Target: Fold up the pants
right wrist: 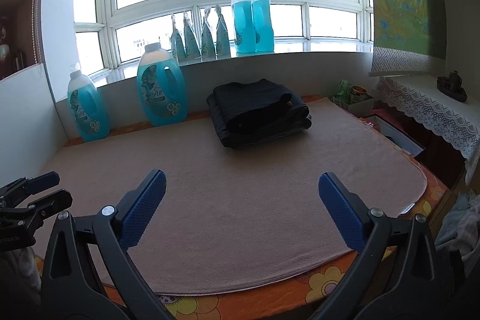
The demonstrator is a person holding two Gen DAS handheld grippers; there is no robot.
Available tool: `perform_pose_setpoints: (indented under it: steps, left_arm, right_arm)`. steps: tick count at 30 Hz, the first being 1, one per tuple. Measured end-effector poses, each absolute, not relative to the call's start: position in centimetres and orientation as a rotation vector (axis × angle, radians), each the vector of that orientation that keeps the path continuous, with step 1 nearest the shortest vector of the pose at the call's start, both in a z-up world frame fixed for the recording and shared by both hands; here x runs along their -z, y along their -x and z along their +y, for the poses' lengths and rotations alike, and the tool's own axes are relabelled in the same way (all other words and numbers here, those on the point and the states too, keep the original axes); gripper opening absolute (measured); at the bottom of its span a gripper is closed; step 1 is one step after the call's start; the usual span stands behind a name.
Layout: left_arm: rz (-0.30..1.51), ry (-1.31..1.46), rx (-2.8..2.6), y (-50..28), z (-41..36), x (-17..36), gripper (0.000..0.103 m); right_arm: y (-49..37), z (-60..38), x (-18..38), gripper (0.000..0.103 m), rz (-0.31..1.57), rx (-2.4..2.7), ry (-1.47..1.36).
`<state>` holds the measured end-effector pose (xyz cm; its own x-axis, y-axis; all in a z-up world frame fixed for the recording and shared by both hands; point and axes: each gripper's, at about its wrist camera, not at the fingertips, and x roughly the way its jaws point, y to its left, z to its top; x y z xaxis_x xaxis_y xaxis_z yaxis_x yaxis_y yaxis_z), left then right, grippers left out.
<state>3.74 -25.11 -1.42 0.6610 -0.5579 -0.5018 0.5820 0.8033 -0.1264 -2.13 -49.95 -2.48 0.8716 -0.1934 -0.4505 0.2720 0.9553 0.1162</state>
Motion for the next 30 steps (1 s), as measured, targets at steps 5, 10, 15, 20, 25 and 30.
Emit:
perform_pose_setpoints:
  steps: [5, 10, 15, 20, 25, 30]
  left_arm:
    - [0.549, -0.022, 0.598, -3.0, -24.1, 2.0, 0.081]
    - [0.546, -0.015, 0.566, -2.6, -23.5, 2.2, 0.081]
    - [0.557, -0.002, 0.544, -2.5, -23.1, 2.3, 0.081]
    - [0.562, -0.007, 0.535, -2.4, -22.9, 2.5, 0.082]
    - [0.559, -0.001, 0.533, -2.4, -22.7, 2.4, 0.082]
    - [0.561, -0.001, 0.527, -2.4, -22.6, 2.4, 0.082]
  right_arm:
    - [3.3, -50.3, 3.4, 0.103, 0.452, 0.277, -0.216]
    - [3.5, -50.7, 3.8, 0.103, 0.461, 0.306, -0.202]
    - [3.3, -50.9, 3.7, 0.103, 0.457, 0.311, -0.205]
    - [3.4, -50.6, 3.7, 0.103, 0.452, 0.308, -0.190]
    - [3.2, -50.3, 3.8, 0.103, 0.453, 0.304, -0.180]
    - [3.1, -50.4, 3.8, 0.103, 0.452, 0.299, -0.178]
